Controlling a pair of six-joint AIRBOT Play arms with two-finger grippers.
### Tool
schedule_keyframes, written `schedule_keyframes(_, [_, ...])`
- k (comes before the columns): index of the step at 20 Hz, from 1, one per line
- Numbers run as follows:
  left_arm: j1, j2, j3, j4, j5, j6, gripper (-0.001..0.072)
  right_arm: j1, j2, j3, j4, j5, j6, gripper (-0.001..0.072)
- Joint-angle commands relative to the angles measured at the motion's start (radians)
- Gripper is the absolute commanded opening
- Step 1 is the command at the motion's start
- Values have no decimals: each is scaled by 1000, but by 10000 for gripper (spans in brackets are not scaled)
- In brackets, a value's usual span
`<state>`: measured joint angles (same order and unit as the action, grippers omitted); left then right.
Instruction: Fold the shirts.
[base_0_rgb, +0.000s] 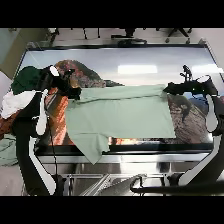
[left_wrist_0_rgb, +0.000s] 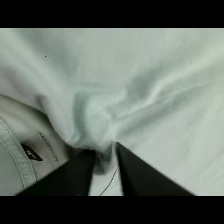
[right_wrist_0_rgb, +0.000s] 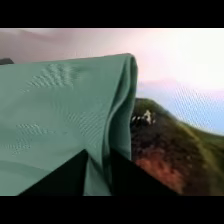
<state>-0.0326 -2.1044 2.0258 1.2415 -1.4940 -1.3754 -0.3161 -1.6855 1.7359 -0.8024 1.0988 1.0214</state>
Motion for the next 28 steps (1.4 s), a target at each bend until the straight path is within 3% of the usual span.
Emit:
schedule_keyframes(1, [14,49,0,-6,-52,-57,654,-13,61,1,-23,63,2,334])
schedule_keyframes(3, [39,106,0,-19,-124,-100,669,-50,144,1,-102,93,92,392])
schedule_keyframes(6, [78,220,-79,-100,-228,-130,669,-131,248,-31,-174,217,142,391])
schedule_keyframes(10, [87,529,-539,-116,-219,-112,668,-220,351,-287,-220,304,150,388])
schedule_keyframes(15, [87,998,-1197,-111,13,-114,668,-246,396,-531,-223,249,154,388])
schedule_keyframes(19, [87,1176,-1526,-154,119,-142,668,-245,397,-551,-223,253,153,387])
schedule_keyframes(25, [87,1188,-1685,-302,453,-121,667,-229,396,-551,-207,252,153,387])
schedule_keyframes(28, [83,1069,-1684,-437,478,8,644,-224,396,-551,-207,249,153,387])
